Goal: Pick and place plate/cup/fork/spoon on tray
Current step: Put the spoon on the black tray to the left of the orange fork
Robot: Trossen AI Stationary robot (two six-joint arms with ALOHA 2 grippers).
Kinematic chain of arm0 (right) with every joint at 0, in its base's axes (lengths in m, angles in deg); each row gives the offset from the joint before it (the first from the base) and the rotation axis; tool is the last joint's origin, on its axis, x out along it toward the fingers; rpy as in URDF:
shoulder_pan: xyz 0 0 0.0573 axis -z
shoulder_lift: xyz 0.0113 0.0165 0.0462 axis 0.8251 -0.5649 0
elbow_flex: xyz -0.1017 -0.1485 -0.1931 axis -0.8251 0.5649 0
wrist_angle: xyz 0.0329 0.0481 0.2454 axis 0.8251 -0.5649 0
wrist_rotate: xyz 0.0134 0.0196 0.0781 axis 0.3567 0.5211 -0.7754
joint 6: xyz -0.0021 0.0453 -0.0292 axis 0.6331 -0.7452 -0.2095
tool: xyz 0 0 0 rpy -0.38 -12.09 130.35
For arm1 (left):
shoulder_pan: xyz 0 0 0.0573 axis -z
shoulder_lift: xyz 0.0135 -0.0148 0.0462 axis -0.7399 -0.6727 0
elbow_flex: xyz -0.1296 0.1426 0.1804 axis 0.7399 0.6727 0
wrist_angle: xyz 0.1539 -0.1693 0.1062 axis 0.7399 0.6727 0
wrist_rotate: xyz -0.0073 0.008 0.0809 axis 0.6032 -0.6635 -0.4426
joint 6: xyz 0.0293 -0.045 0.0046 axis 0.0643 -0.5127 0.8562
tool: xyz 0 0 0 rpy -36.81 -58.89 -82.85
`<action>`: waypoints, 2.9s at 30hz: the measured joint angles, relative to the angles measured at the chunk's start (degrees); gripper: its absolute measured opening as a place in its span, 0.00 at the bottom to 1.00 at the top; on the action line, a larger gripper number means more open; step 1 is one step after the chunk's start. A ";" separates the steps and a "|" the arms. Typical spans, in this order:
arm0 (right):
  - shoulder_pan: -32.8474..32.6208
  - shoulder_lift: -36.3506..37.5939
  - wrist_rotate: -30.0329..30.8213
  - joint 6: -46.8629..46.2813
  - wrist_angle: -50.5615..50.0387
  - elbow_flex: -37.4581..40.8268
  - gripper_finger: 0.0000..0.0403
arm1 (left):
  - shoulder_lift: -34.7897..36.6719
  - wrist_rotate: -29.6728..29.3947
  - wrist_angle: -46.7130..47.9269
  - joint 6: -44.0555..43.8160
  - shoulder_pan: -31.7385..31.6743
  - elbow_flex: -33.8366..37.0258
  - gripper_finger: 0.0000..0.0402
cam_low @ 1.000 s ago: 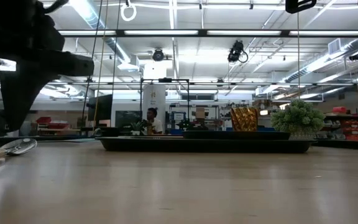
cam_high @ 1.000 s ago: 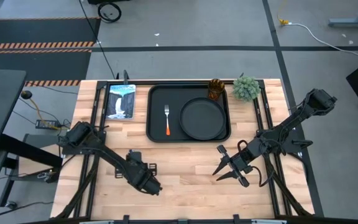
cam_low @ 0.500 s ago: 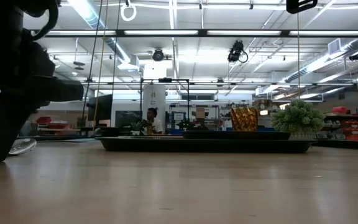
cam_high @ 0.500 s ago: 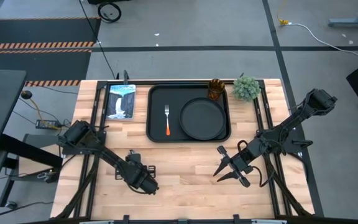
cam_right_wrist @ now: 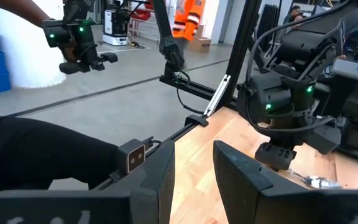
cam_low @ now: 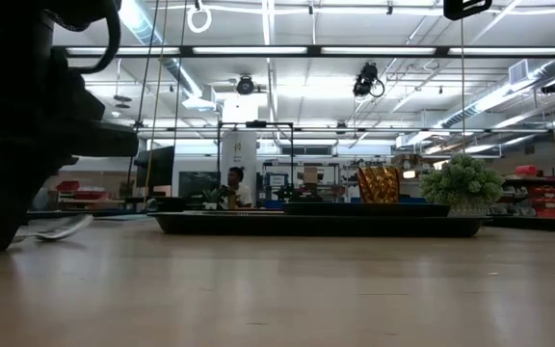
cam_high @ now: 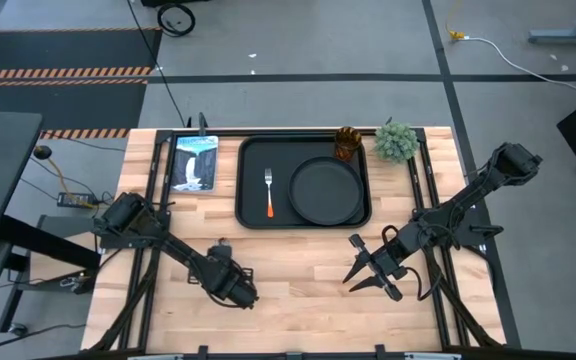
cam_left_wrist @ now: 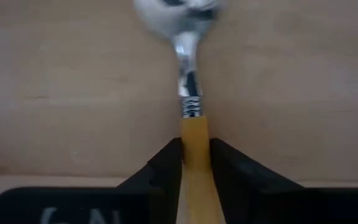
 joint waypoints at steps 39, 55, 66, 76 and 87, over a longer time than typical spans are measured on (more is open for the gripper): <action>0.00 -0.02 0.00 0.38 -0.68 0.00 0.29 | 9.66 -13.44 4.53 31.43 -27.85 0.11 0.17; 0.00 -0.02 0.55 0.77 -0.21 -0.01 0.29 | 11.52 -12.00 -10.41 49.89 -47.47 0.09 0.18; 0.00 -0.02 0.63 0.80 -0.67 -0.02 0.29 | 8.15 -10.29 -14.10 51.25 -50.21 0.09 0.18; -0.04 -0.02 0.48 0.86 -0.51 -0.02 0.29 | 7.45 -9.18 -14.60 50.92 -49.85 0.52 0.18; -0.04 -0.02 0.44 0.36 -0.46 -0.02 0.29 | 2.86 -5.65 -17.21 50.69 -49.22 0.57 0.18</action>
